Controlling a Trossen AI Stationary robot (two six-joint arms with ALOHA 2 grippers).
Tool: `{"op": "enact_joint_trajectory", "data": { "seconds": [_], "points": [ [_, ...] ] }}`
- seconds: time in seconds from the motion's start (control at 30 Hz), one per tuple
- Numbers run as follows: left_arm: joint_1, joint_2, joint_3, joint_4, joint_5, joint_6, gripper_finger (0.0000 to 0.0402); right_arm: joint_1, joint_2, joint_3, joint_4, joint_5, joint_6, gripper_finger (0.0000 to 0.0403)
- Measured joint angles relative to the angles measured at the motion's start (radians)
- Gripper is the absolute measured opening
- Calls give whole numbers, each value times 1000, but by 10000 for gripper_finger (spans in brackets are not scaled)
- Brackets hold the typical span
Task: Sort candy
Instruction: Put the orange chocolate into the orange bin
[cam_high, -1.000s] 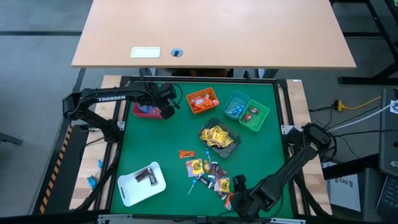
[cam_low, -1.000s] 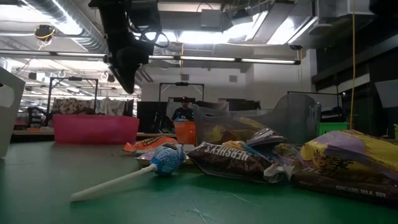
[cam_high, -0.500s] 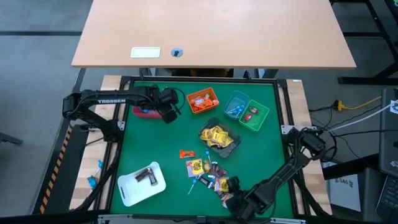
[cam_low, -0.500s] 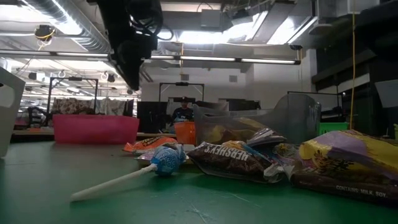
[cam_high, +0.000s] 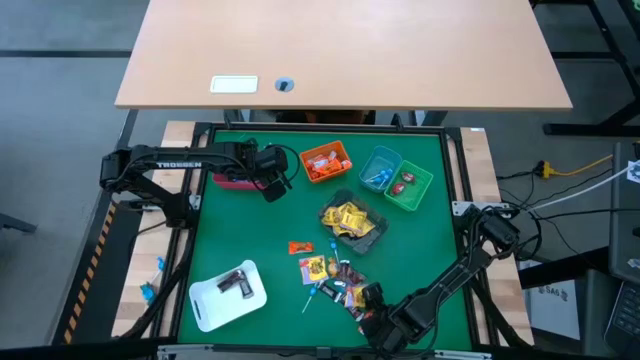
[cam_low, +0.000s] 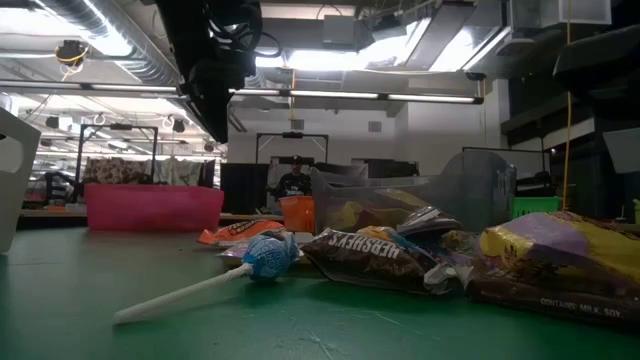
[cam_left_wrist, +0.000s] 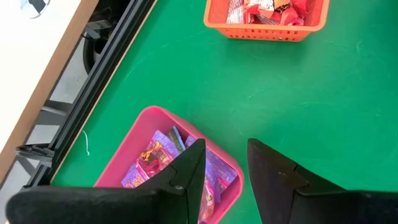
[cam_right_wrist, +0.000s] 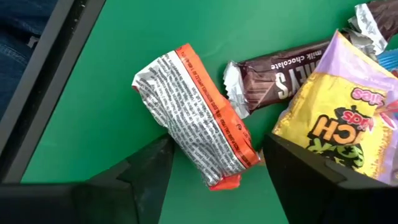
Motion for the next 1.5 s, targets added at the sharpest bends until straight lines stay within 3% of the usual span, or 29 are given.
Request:
{"op": "enact_joint_trajectory", "data": {
  "seconds": [0.5, 0.63, 0.8, 1.1, 1.3, 1.5],
  "points": [
    [0, 0, 0, 0, 0, 0, 108, 1, -4, 0, -2, -8, 0, 112],
    [0, 0, 0, 0, 1, 0, 108, -1, -5, 27, -57, 7, -2, 105],
    [-22, 0, 0, 12, 7, 10, 108, -8, -23, 119, -254, 68, -7, 104],
    [-129, 0, 0, 24, 116, 37, 108, -95, -133, 243, -512, 200, -161, 104],
    [-213, 0, 0, 25, 158, 34, 108, -238, -204, 242, -539, 265, -401, 104],
    [-290, 0, 0, 33, 159, 30, 108, -450, -219, 243, -537, 265, -643, 104]
  ]
}}
